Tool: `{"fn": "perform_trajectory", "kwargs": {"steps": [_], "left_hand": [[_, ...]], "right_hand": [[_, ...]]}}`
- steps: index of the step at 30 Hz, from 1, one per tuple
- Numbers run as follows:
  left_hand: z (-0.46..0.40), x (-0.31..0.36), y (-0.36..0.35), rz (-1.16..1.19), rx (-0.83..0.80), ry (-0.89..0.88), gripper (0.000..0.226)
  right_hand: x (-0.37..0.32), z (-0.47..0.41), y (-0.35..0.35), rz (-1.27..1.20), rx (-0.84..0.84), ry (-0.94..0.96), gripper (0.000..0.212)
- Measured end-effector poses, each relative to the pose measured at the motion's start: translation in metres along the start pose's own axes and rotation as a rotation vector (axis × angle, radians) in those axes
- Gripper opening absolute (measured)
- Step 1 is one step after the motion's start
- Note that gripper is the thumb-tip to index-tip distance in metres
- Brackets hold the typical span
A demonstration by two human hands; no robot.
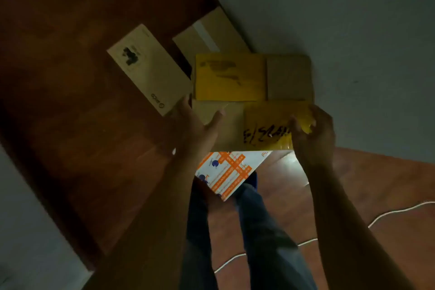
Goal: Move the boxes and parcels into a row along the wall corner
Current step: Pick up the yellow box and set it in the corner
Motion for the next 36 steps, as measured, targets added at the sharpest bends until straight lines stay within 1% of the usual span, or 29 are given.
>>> {"fn": "perform_trajectory", "kwargs": {"steps": [1,2,4,6,8,10,12,16,17,19,21,23,27,31,34,36], "left_hand": [[-0.011,-0.01,-0.008,0.042,0.014,0.026,0.114],[-0.022,-0.02,-0.016,0.076,0.016,0.065,0.115],[-0.036,-0.042,-0.027,0.13,-0.001,0.103,0.109],[-0.041,-0.059,-0.029,0.174,0.032,0.086,0.106],[-0.042,-0.066,-0.024,0.211,0.078,0.013,0.096],[-0.044,-0.069,-0.018,0.203,0.101,-0.022,0.072],[-0.049,-0.057,-0.017,0.182,0.091,-0.042,0.063],[-0.064,-0.04,-0.028,0.165,0.088,0.044,0.068],[-0.068,-0.04,-0.029,0.137,0.102,0.039,0.068],[-0.071,-0.044,-0.027,0.104,0.122,0.055,0.07],[-0.075,-0.052,-0.023,0.082,0.134,0.097,0.082],[-0.075,-0.054,-0.022,0.081,0.133,0.116,0.094],[-0.076,-0.05,-0.02,0.128,0.132,0.101,0.094],[-0.087,-0.052,-0.02,0.091,0.087,0.126,0.092],[-0.093,-0.048,-0.019,0.109,0.047,0.115,0.088],[-0.095,-0.047,-0.016,0.129,0.035,0.118,0.086]], "right_hand": [[0.008,-0.014,-0.011,0.016,-0.001,0.025,0.066],[0.011,-0.026,-0.021,0.047,-0.03,0.031,0.074],[0.02,-0.045,-0.04,0.058,-0.107,-0.019,0.094],[0.033,-0.058,-0.052,0.067,-0.163,-0.055,0.112],[0.043,-0.064,-0.058,0.06,-0.209,-0.095,0.118],[0.047,-0.065,-0.061,0.041,-0.227,-0.123,0.114],[0.051,-0.068,-0.062,0.042,-0.23,-0.148,0.108],[0.06,-0.082,-0.064,-0.021,-0.285,-0.227,0.097],[0.06,-0.085,-0.065,-0.056,-0.298,-0.238,0.099],[0.061,-0.088,-0.069,-0.154,-0.354,-0.285,0.109],[0.062,-0.088,-0.075,-0.235,-0.444,-0.348,0.119],[0.067,-0.087,-0.079,-0.278,-0.496,-0.375,0.122],[0.063,-0.083,-0.078,-0.27,-0.458,-0.358,0.113],[0.06,-0.084,-0.08,-0.285,-0.444,-0.357,0.112],[0.055,-0.084,-0.082,-0.297,-0.425,-0.348,0.102],[0.053,-0.081,-0.083,-0.311,-0.418,-0.353,0.099]]}}
Point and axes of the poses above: each hand's wrist, its own z-axis away from the middle knuckle, its own y-axis out of the back of the hand, x = y × z, the point moved 9 cm from there along -z, towards the middle knuckle, and after that the axes turned 12 degrees about z, right-handed, at the moved point
